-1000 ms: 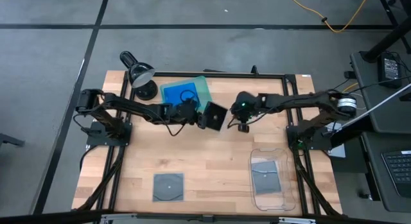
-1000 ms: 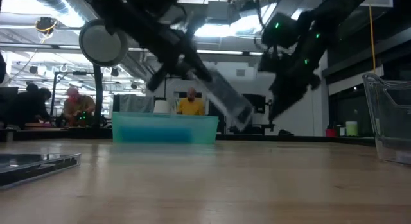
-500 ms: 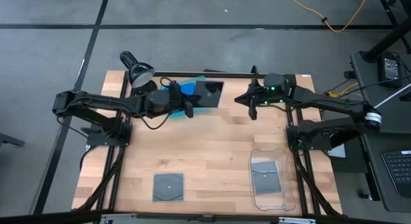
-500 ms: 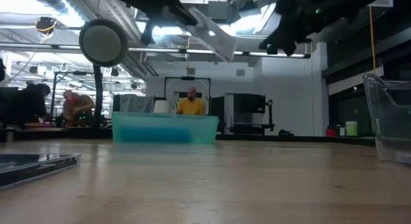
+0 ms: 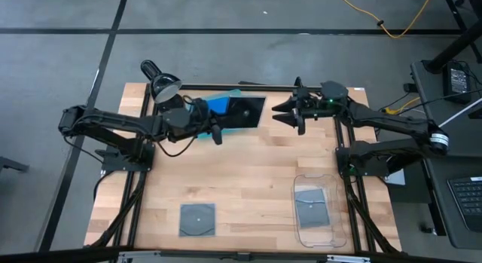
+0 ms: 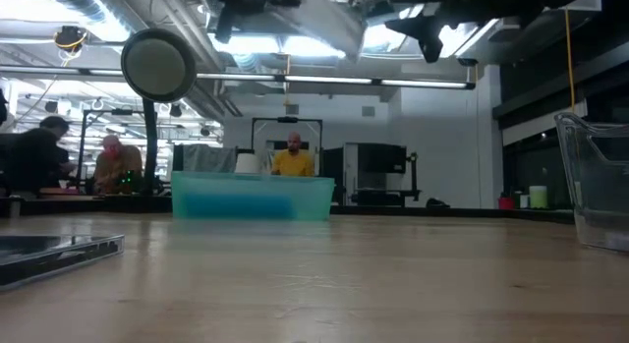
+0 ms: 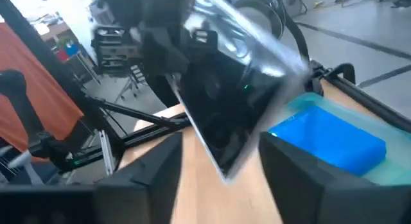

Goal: Pick & place jewel cases by type
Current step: Put the right black CD case into the transparent bin

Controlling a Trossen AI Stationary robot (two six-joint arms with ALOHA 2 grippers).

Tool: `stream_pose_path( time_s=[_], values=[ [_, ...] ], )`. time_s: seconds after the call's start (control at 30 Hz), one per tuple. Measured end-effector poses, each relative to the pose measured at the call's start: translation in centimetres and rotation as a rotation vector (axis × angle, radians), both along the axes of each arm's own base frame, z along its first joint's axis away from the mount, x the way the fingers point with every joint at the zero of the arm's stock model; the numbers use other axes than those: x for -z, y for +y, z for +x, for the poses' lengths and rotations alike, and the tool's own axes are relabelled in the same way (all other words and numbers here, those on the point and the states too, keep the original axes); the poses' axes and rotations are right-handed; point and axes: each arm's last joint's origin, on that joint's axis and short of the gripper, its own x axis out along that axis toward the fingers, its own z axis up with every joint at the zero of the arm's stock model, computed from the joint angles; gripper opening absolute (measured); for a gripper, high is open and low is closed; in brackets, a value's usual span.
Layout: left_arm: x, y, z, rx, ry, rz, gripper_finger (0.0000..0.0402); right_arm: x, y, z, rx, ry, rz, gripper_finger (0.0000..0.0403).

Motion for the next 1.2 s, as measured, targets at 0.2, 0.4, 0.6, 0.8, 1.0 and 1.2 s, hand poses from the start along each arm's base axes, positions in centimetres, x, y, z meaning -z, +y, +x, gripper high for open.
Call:
stream_pose_path(
  time_s=[0.2,0.4,0.6,0.8,1.0,1.2],
  values=[
    [-1.6,-0.8,-0.4,0.009,-0.09,0.094,0.0023,0.6,-0.3,0.8,0.01,0.014,0.08,0.0279],
    [-1.8,-0.9,-0.7,0.012,-0.091,0.109,0.0022,0.1,-0.8,1.8,0.011,-0.092,0.114,0.0287],
    [-1.8,-1.0,-0.7,0.019,-0.091,0.11,0.0022,0.3,-1.0,3.1,-0.029,-0.159,0.164,0.0276],
    [-1.8,-1.1,-0.6,0.033,-0.095,0.11,0.0022,1.1,-0.8,4.3,-0.063,-0.161,0.192,0.0262],
    [-1.8,-1.1,-0.6,0.037,-0.096,0.11,0.0022,1.5,-0.4,5.2,-0.09,-0.181,0.185,0.0226],
    [-1.8,-1.1,-0.6,0.043,-0.096,0.109,0.0022,1.5,-0.4,5.3,-0.091,-0.188,0.181,0.0161]
  ],
)
